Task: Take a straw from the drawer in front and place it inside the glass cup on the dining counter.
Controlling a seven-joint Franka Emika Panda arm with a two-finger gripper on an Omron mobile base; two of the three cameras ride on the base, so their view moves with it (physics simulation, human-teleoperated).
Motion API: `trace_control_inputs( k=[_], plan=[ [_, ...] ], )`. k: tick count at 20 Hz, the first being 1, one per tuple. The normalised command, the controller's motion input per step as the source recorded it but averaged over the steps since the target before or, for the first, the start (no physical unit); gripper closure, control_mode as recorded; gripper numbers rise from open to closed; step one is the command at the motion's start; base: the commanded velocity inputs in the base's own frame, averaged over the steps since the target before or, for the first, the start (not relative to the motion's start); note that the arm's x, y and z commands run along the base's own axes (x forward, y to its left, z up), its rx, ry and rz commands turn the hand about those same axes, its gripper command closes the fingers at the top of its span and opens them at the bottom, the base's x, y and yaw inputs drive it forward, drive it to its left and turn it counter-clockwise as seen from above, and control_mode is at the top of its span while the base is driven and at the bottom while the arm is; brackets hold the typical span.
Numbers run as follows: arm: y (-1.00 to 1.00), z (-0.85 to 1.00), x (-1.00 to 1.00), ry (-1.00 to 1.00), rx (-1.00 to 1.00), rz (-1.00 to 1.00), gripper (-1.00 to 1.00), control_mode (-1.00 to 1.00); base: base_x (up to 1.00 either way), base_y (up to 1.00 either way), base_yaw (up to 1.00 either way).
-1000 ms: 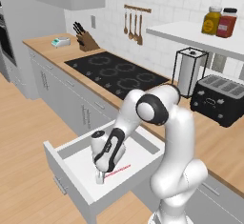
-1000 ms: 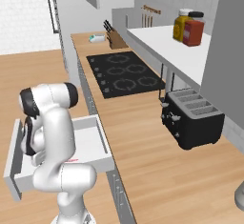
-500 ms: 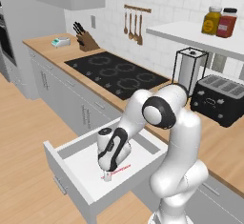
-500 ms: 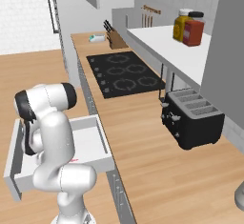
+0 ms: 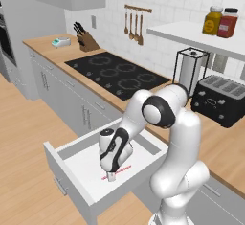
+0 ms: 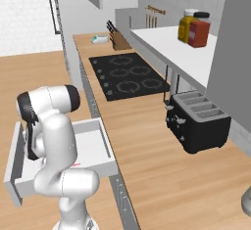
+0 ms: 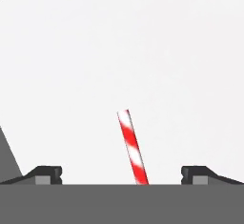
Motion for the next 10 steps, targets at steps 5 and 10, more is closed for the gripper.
trace_control_inputs(
  k=[5, 10],
  plan=[
    [0.10, -0.02, 0.08, 0.01, 0.02, -0.01, -1.00, -1.00, 0.00, 0.00, 0.00],
    [0.14, -0.09, 0.00, 0.03, 0.01, -0.15, -1.00, -1.00, 0.00, 0.00, 0.00]
  ],
)
